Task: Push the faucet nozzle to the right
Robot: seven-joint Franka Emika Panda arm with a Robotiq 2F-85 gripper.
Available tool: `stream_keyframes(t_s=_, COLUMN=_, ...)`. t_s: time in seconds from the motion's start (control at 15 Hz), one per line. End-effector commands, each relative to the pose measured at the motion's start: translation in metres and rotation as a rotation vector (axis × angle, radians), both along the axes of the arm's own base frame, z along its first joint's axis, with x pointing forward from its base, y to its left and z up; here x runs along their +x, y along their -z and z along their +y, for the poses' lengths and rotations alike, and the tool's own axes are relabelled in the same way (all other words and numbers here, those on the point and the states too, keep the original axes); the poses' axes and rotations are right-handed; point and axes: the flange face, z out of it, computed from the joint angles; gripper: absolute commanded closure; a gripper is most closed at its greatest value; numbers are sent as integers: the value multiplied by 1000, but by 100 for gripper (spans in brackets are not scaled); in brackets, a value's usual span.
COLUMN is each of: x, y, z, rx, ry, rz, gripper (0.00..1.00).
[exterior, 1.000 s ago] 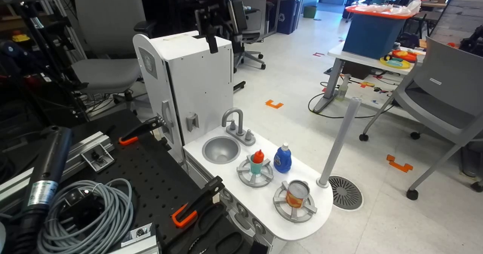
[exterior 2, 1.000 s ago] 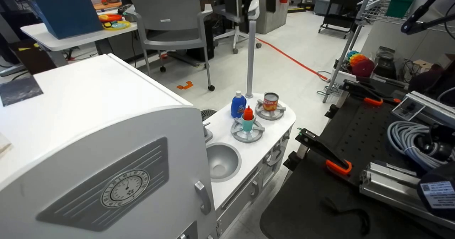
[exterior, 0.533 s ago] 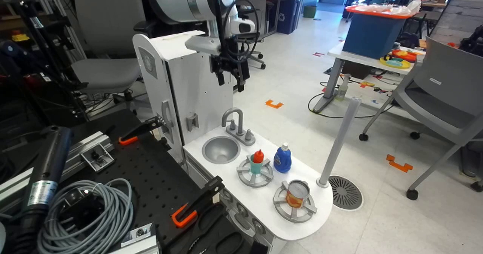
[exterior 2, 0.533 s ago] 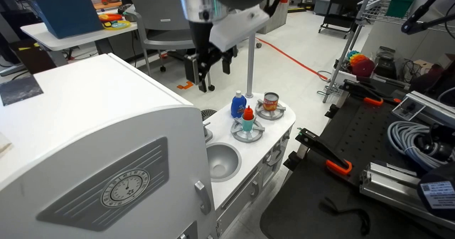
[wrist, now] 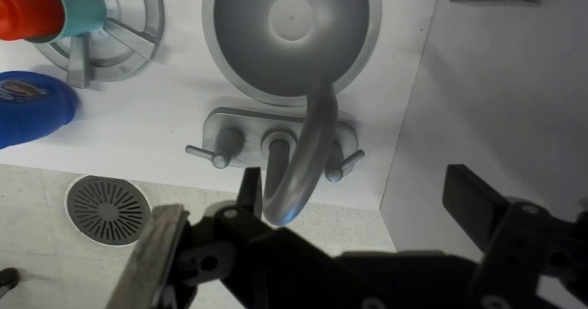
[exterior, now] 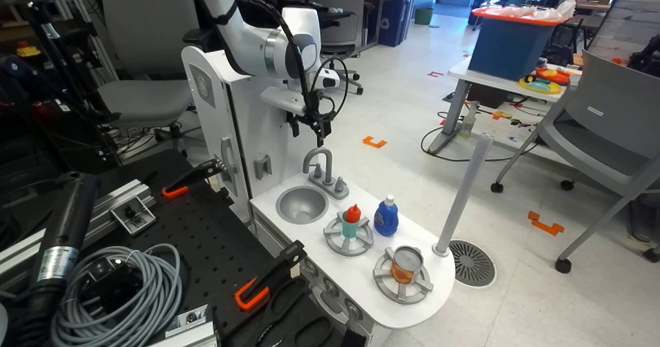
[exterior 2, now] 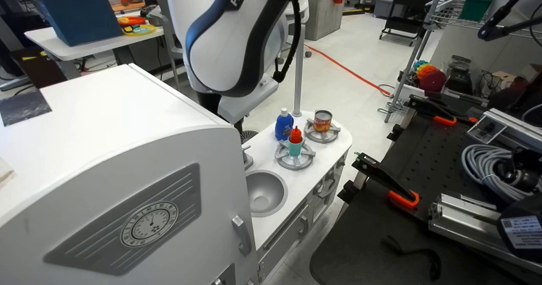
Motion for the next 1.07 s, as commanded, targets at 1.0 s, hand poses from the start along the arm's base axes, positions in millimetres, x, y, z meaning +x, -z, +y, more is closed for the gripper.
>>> stream_keyframes(t_s=1.0, x=28, y=76, z=-54, rx=-119, ry=87, rz=137, gripper=0)
